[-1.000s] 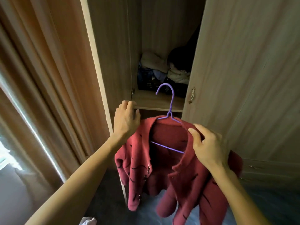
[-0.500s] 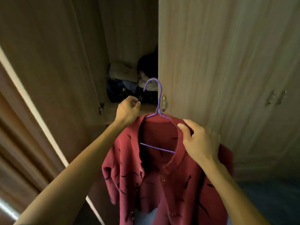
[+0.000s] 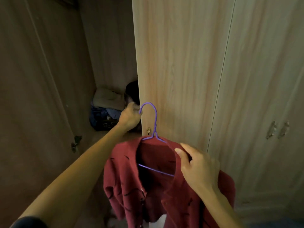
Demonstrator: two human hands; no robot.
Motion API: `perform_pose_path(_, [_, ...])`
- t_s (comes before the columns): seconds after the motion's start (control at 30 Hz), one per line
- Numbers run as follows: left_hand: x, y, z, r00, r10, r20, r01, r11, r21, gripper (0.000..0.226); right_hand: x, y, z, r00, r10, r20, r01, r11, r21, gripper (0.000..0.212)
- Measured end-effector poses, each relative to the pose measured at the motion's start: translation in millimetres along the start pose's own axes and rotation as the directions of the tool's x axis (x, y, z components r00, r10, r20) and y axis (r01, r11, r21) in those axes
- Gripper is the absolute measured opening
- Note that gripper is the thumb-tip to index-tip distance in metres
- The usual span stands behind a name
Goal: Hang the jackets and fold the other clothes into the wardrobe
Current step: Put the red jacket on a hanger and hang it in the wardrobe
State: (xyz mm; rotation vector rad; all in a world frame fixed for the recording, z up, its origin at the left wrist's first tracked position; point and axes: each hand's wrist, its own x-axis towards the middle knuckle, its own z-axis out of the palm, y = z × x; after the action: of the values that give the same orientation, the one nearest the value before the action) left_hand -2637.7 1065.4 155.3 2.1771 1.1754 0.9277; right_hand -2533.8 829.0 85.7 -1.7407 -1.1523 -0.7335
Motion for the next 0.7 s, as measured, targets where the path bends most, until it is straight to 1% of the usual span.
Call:
perform_pose_path(0.07, [25,2,3,0.998,-0.064,0.011,0.065,0.986,-0.155,0.064,9,4,8,1.000,0.012,-0.012,-0.012,0.999,-0.029,0.021])
perform_pose_path(0.1, [35,5,4,0.994,-0.105,0.012,0.105,0.959,-0.263,0.063,13,6,13,1.000,0.019,-0.021,-0.020,0.999,-0.037,0.022])
perform_pose_path(0.13, [46,6,6,0.989,-0.149,0.006,0.140,0.912,-0.386,0.059,16,7,17,0.999,0.029,-0.029,-0.030,0.999,-0.041,0.025])
perform_pose_path(0.2, [54,22,3,0.977,-0.211,0.041,0.190,0.762,-0.619,0.052,22,5,26,0.997,0.058,-0.042,-0.060,0.997,-0.038,0.034])
perform_pose_path(0.23, [58,30,2,0.974,-0.211,0.085,0.208,0.673,-0.710,0.053,25,2,30,0.996,0.074,-0.045,-0.076,0.996,-0.035,0.037])
perform_pose_path(0.27, [65,32,3,0.971,-0.199,0.130,0.227,0.612,-0.757,0.055,28,0,34,0.995,0.086,-0.045,-0.087,0.995,-0.040,0.038])
perform_pose_path(0.33, [76,32,0,0.973,-0.157,0.171,0.231,0.569,-0.789,0.059,32,-6,42,0.994,0.102,-0.045,-0.105,0.992,-0.065,0.039])
perform_pose_path(0.4, [95,22,-1,0.969,-0.157,0.191,0.245,0.521,-0.818,0.066,37,-13,49,0.991,0.123,-0.050,-0.127,0.988,-0.091,0.040])
perform_pose_path(0.43, [104,15,-1,0.970,-0.139,0.202,0.245,0.514,-0.822,0.070,38,-17,52,0.990,0.129,-0.050,-0.134,0.986,-0.103,0.040])
perform_pose_path(0.53, [121,1,-4,0.962,-0.094,0.257,0.269,0.498,-0.825,0.076,39,-29,61,0.988,0.145,-0.060,-0.152,0.978,-0.139,0.039])
perform_pose_path(0.57, [124,0,-4,0.961,-0.075,0.265,0.266,0.493,-0.828,0.075,38,-33,63,0.986,0.155,-0.060,-0.162,0.976,-0.145,0.039])
perform_pose_path(0.63, [125,1,-4,0.957,-0.017,0.290,0.256,0.523,-0.813,0.072,37,-39,65,0.983,0.174,-0.058,-0.181,0.969,-0.166,0.038])
perform_pose_path(0.7, [120,5,-5,0.952,0.030,0.306,0.245,0.527,-0.814,0.068,34,-43,64,0.981,0.187,-0.057,-0.194,0.963,-0.188,0.031])
